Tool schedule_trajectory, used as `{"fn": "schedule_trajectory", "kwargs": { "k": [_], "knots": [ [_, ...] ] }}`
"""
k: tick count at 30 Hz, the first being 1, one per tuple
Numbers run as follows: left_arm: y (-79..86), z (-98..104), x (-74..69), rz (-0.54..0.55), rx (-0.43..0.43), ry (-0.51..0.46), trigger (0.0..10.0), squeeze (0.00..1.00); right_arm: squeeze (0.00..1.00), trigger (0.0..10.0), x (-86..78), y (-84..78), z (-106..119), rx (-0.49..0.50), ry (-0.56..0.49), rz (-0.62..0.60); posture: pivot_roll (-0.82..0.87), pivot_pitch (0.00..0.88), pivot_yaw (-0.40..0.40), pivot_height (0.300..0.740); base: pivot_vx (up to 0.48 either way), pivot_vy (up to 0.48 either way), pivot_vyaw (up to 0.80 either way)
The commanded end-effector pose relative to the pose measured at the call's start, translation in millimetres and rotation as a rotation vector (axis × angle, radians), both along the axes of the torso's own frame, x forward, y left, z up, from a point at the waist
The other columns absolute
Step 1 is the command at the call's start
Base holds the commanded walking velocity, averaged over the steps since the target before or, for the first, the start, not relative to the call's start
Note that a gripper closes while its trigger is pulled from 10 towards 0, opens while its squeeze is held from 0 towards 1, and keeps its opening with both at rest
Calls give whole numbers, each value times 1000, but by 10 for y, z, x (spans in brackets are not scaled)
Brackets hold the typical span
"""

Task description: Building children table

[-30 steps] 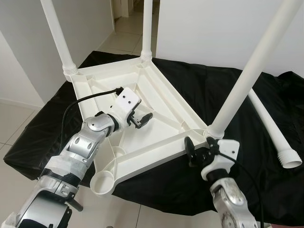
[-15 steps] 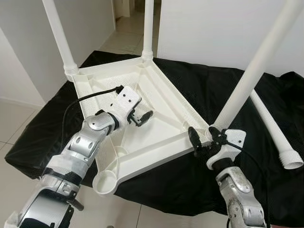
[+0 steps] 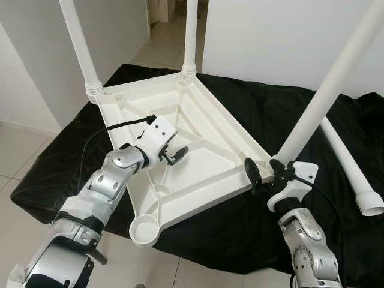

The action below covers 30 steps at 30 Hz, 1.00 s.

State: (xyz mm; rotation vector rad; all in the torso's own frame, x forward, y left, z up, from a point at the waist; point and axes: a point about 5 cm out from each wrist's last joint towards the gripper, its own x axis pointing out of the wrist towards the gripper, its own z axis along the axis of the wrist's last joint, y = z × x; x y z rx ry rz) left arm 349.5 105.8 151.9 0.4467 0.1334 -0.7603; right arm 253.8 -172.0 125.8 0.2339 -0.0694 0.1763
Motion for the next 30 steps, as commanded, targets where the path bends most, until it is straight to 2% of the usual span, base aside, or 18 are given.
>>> {"fn": "schedule_trajectory", "kwargs": {
  "k": [1,10,14,19,21,23,26,30],
  "knots": [
    [12,-105,20,5,35,58,10000,0,0,10000,16,81,-6,16,3,47,-71,0,1,740,0,0,0],
    [-38,-93,75,15,25,63,10000,0,0,10000,63,86,40,10,-26,74,-72,0,1,740,0,0,0],
    [-139,-75,114,12,14,63,10000,0,0,10000,81,81,67,-2,-46,90,-69,0,1,740,0,0,0],
    [-139,-75,114,12,14,63,10000,0,0,10000,81,81,67,-2,-46,90,-69,0,1,740,0,0,0],
    [-259,30,193,21,-36,35,10000,0,0,10000,108,46,71,-23,-54,71,-84,0,5,740,0,0,0],
    [-259,30,193,21,-36,35,10000,0,0,10000,108,46,71,-23,-54,71,-84,0,5,740,0,0,0],
    [-387,181,272,20,-92,-5,10000,0,0,10000,126,63,45,-50,-63,62,-83,0,6,740,0,0,0],
    [-438,241,289,6,-109,-20,10000,0,0,10000,123,72,35,-53,-71,53,-83,0,5,740,0,0,0]
  ]
}}
